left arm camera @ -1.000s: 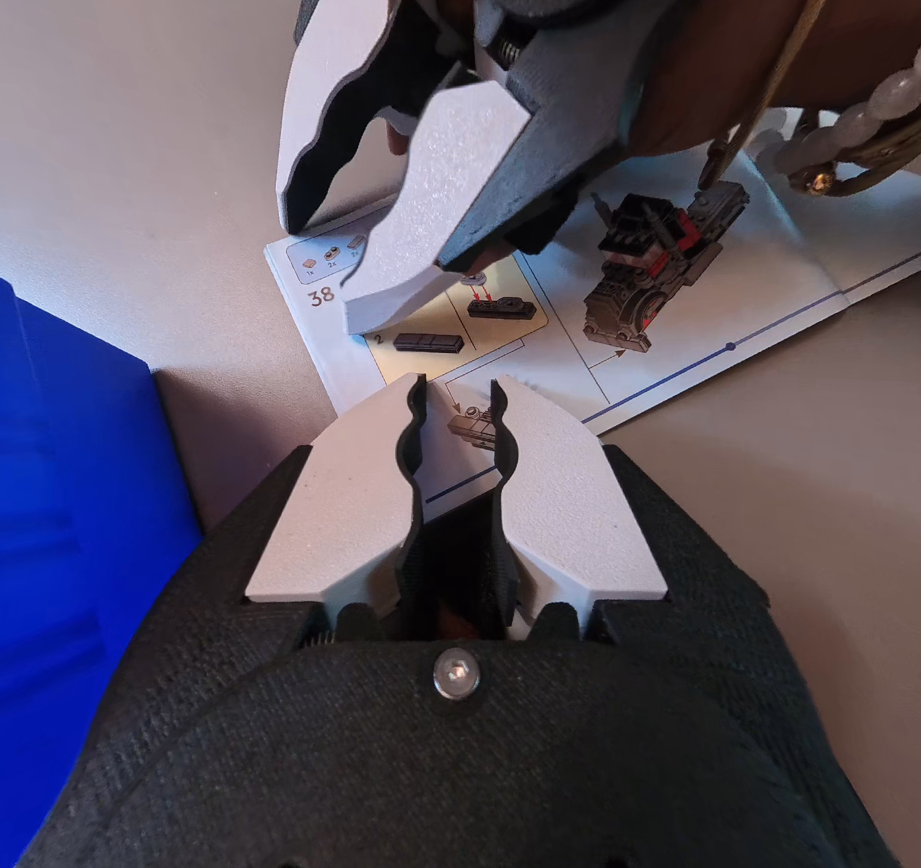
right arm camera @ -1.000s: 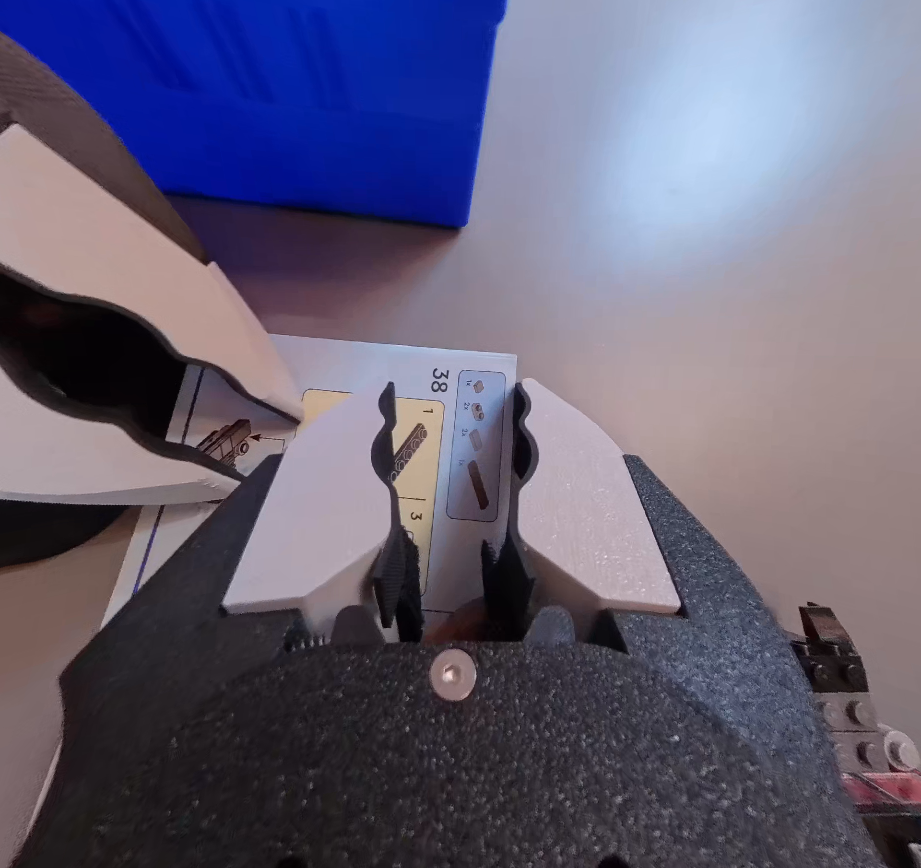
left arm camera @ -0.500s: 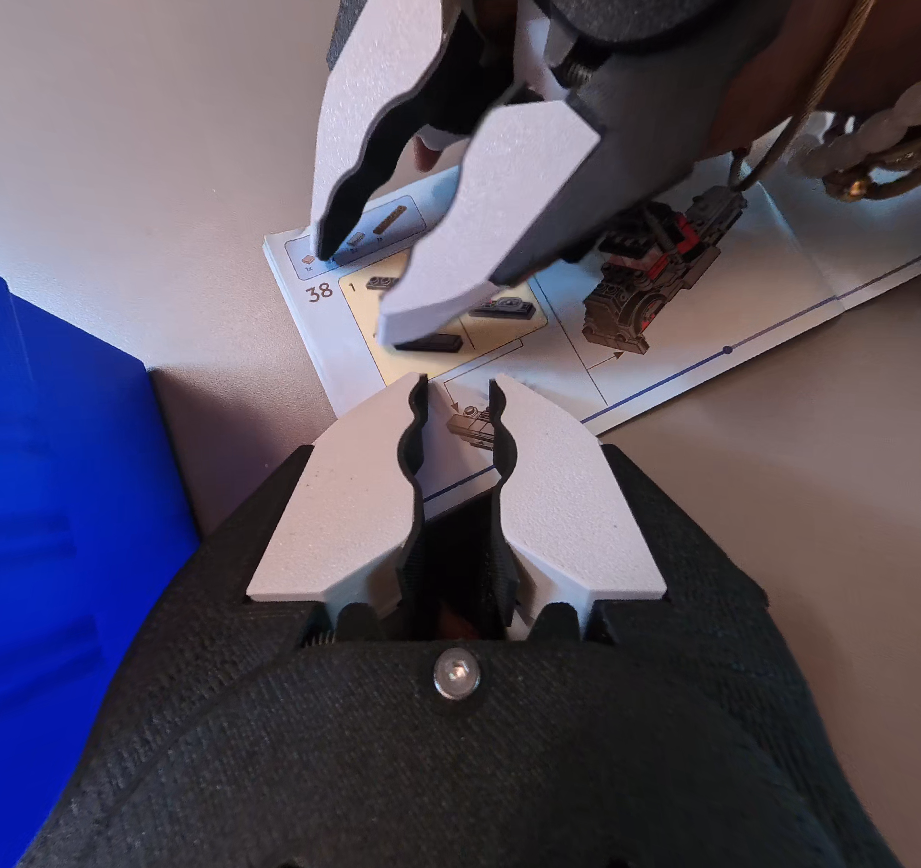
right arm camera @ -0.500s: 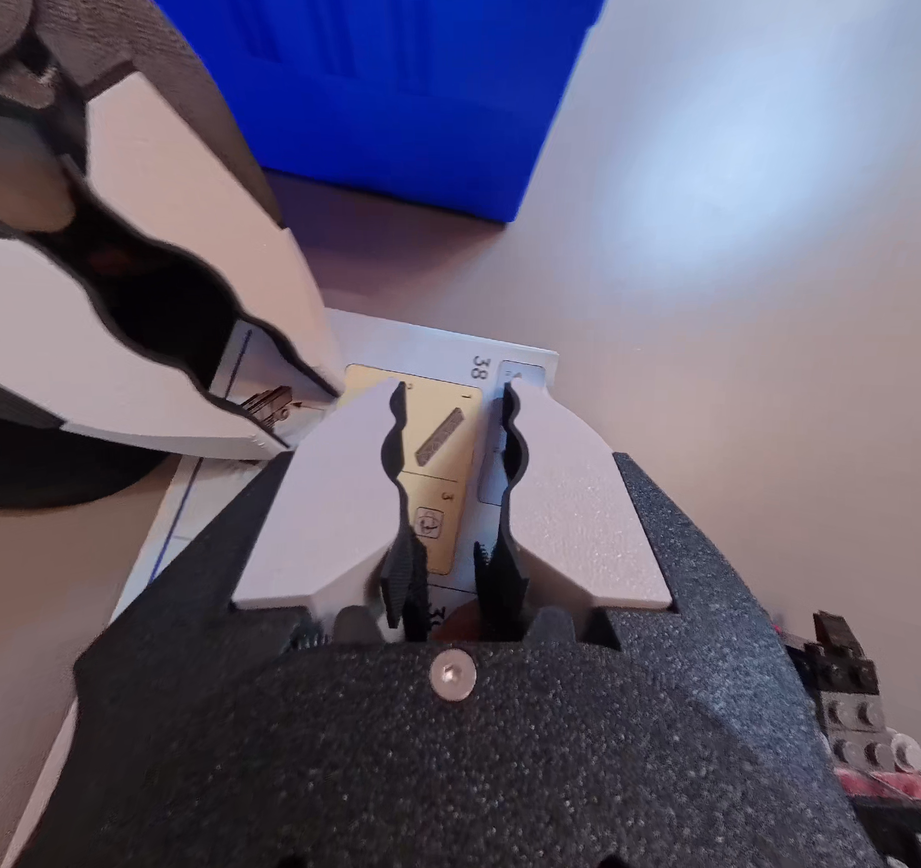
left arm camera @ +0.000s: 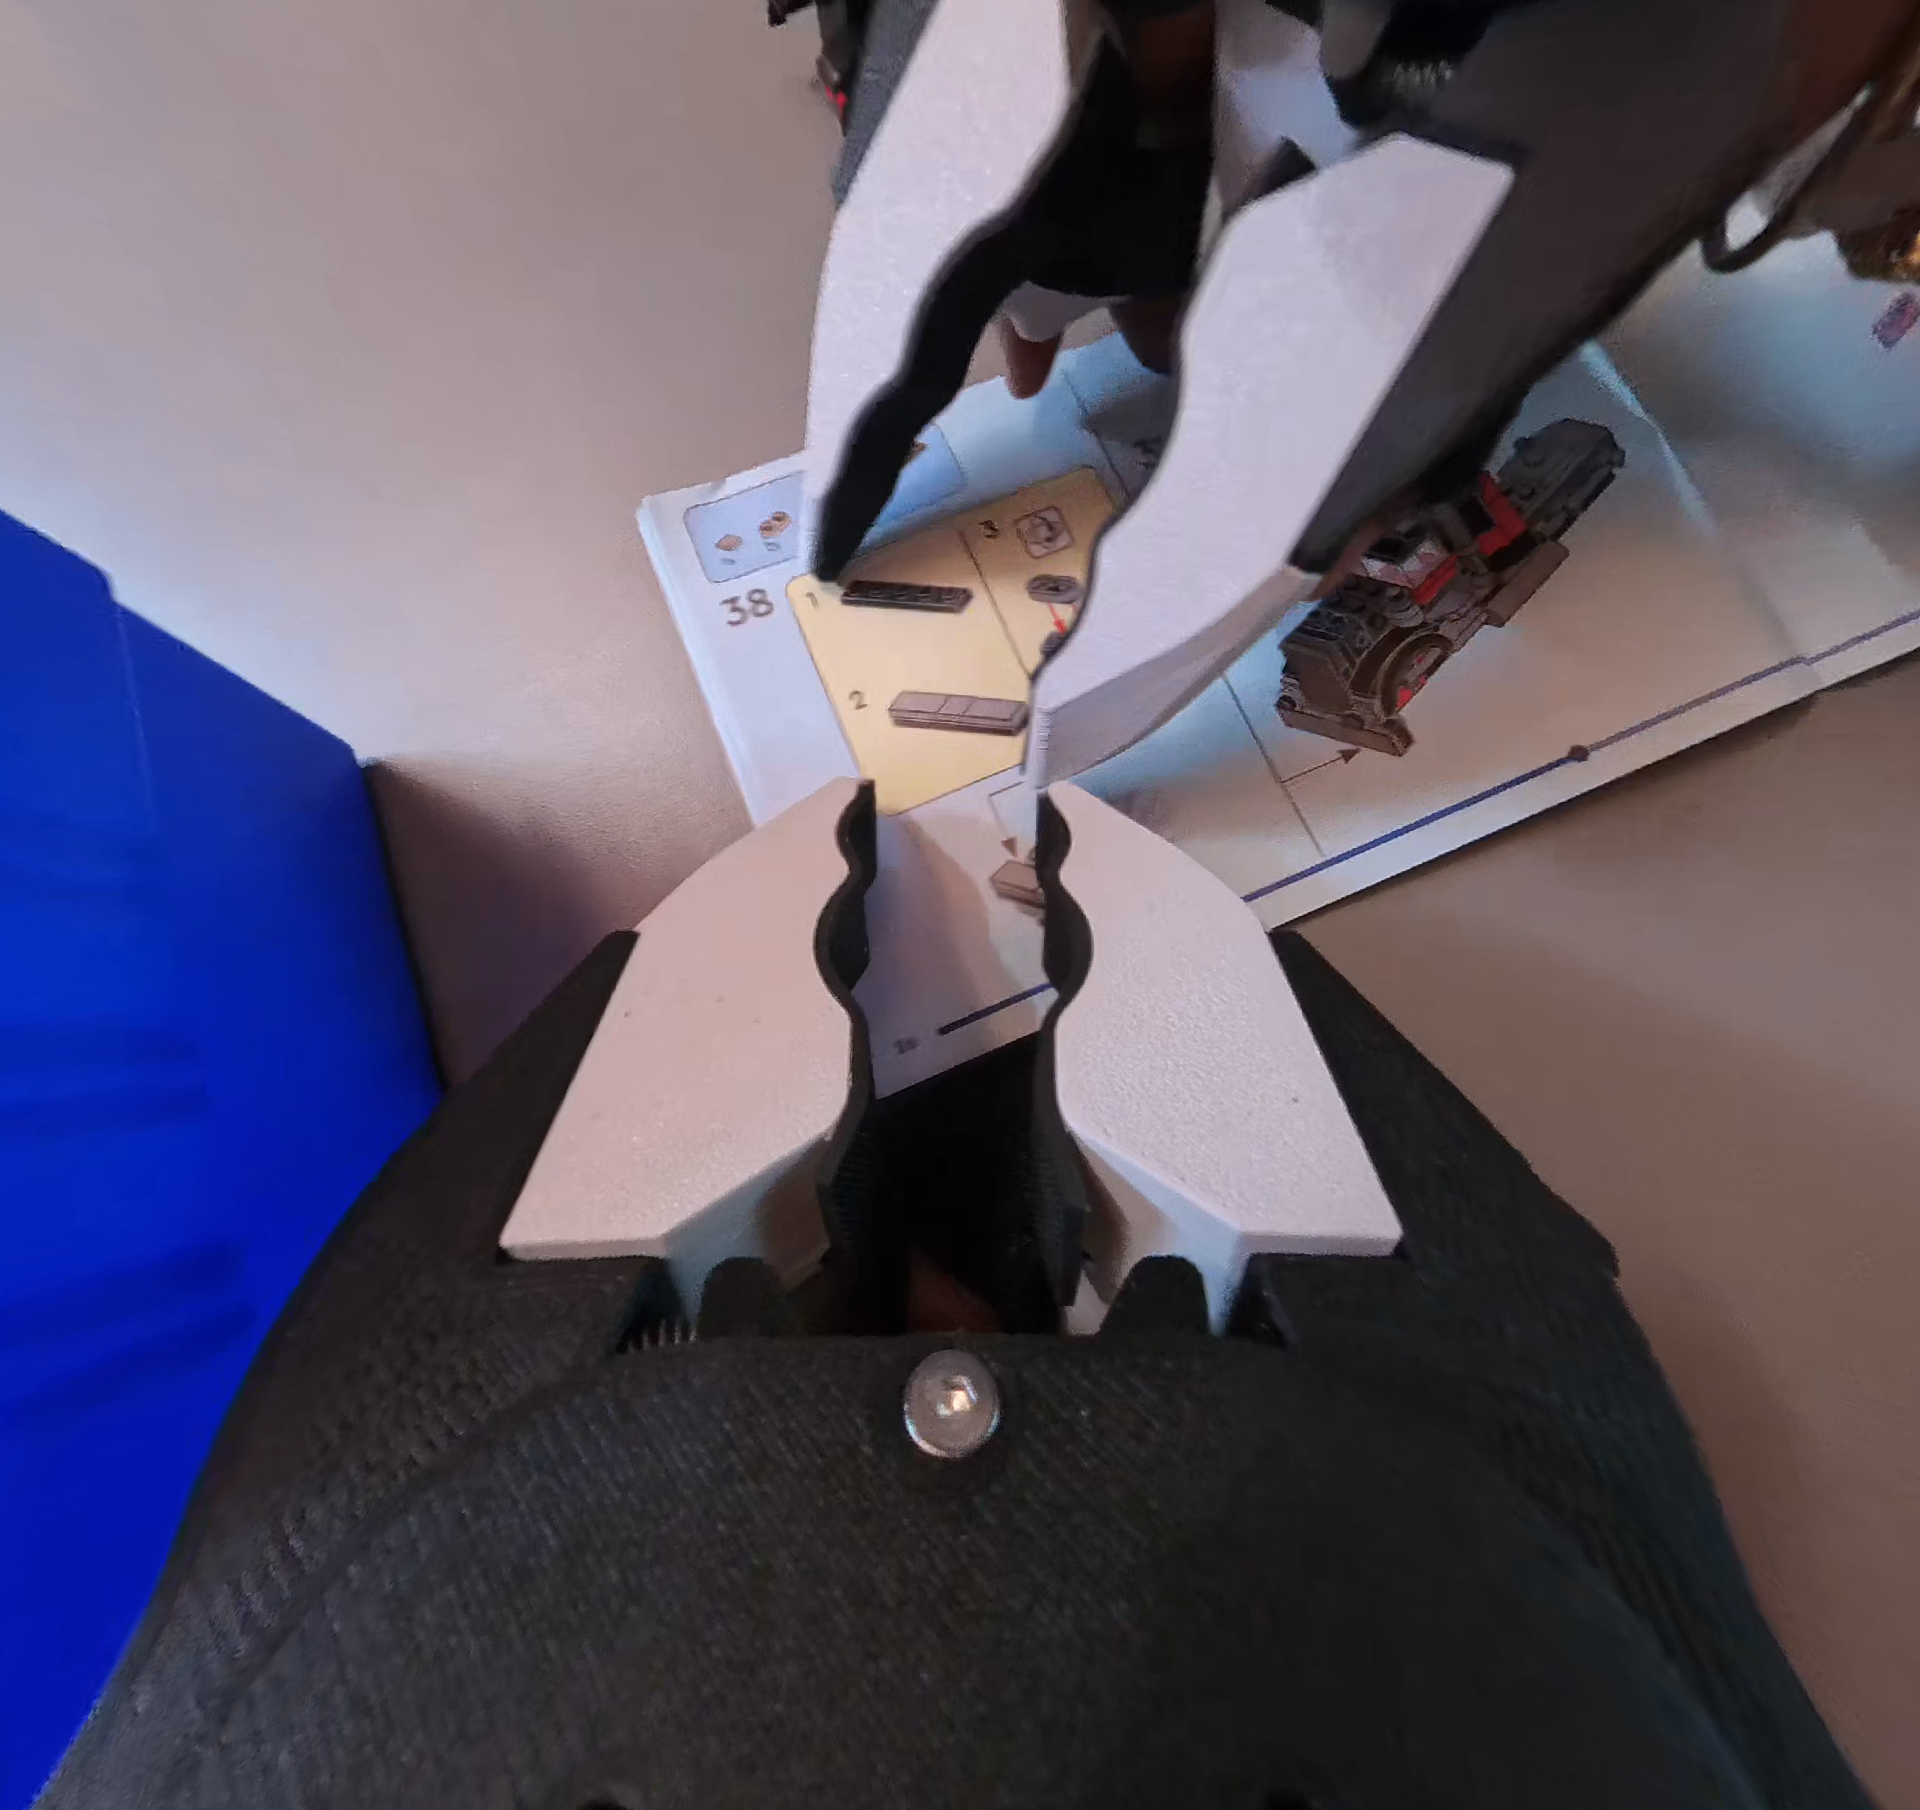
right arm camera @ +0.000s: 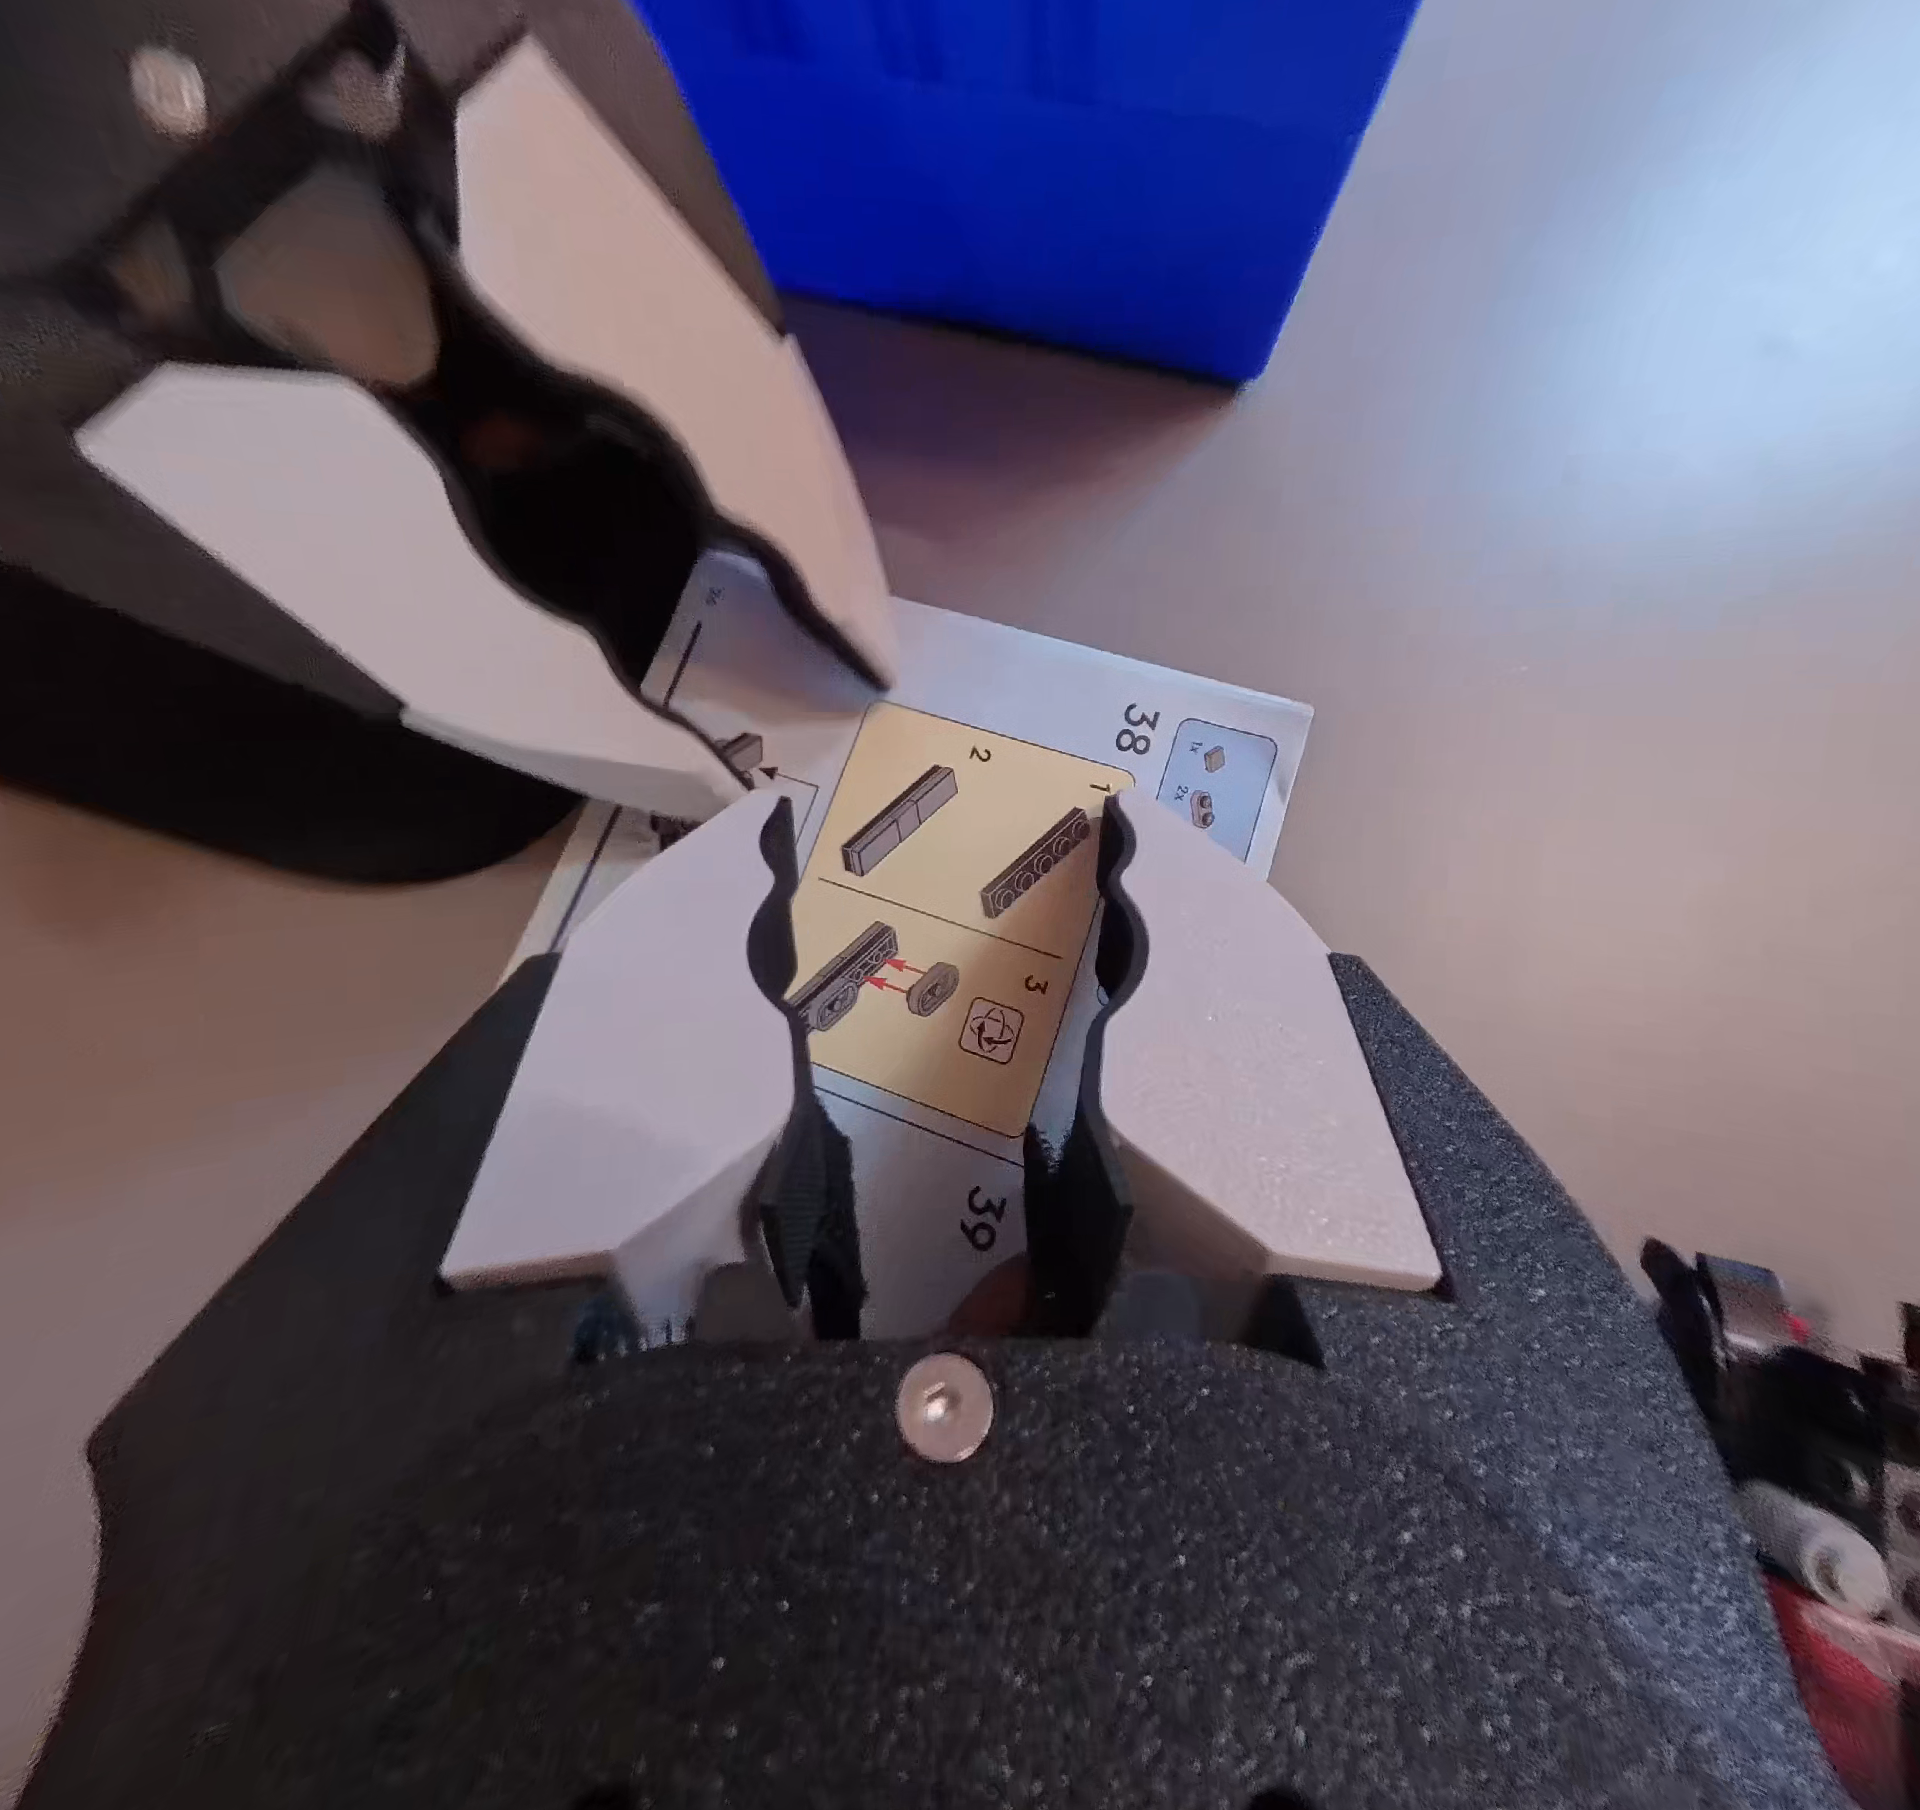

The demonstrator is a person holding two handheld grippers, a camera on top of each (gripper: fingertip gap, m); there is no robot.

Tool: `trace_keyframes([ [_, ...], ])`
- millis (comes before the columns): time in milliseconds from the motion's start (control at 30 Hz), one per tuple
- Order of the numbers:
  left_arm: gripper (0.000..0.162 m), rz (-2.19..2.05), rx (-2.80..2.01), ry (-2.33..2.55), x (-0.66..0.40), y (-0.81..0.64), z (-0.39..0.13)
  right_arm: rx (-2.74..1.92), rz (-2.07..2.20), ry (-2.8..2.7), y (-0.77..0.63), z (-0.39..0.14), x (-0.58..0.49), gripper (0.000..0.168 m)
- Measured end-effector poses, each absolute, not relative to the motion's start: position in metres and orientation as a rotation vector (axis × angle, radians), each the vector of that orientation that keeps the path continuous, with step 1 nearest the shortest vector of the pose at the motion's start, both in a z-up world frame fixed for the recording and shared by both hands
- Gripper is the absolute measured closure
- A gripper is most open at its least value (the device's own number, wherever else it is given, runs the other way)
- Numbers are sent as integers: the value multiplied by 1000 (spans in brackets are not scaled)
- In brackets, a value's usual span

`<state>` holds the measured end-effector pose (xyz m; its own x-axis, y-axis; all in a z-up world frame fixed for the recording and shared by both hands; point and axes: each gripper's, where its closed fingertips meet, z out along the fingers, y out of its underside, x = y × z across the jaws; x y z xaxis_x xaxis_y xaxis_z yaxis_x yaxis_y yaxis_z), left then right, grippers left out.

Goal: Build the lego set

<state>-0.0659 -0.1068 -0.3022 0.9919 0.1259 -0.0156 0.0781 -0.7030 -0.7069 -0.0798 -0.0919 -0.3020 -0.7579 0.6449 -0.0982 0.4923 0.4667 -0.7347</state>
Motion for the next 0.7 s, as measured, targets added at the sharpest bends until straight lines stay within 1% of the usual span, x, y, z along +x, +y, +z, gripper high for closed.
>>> trace_keyframes([
  [33,130,77,-2335,-155,-67,-107,-300,-945,1105,-2535,-90,-304,-77,112],
  [67,131,87,-2296,-185,-71,-107,-295,-897,1076,-2558,-92,-305,-72,103],
  [167,132,91,-2145,-253,-79,-108,-274,-902,1045,-2521,-93,-306,-72,103],
  [200,132,100,-2116,-249,-79,-109,-270,-896,1058,-2511,-93,-306,-71,107],
  [267,132,139,-2075,-231,-79,-110,-264,-898,1079,-2487,-92,-305,-71,127],
  [333,132,155,-2037,-220,-78,-111,-258,-896,1084,-2484,-92,-304,-70,140],
  [433,132,121,-2008,-219,-77,-112,-254,-900,1077,-2478,-91,-304,-71,149],
  [567,131,70,-2008,-189,-71,-113,-252,-859,1073,-2479,-93,-305,-69,166],
  [700,125,33,-2074,-159,-65,-113,-260,-831,1079,-2468,-94,-304,-69,168],
])
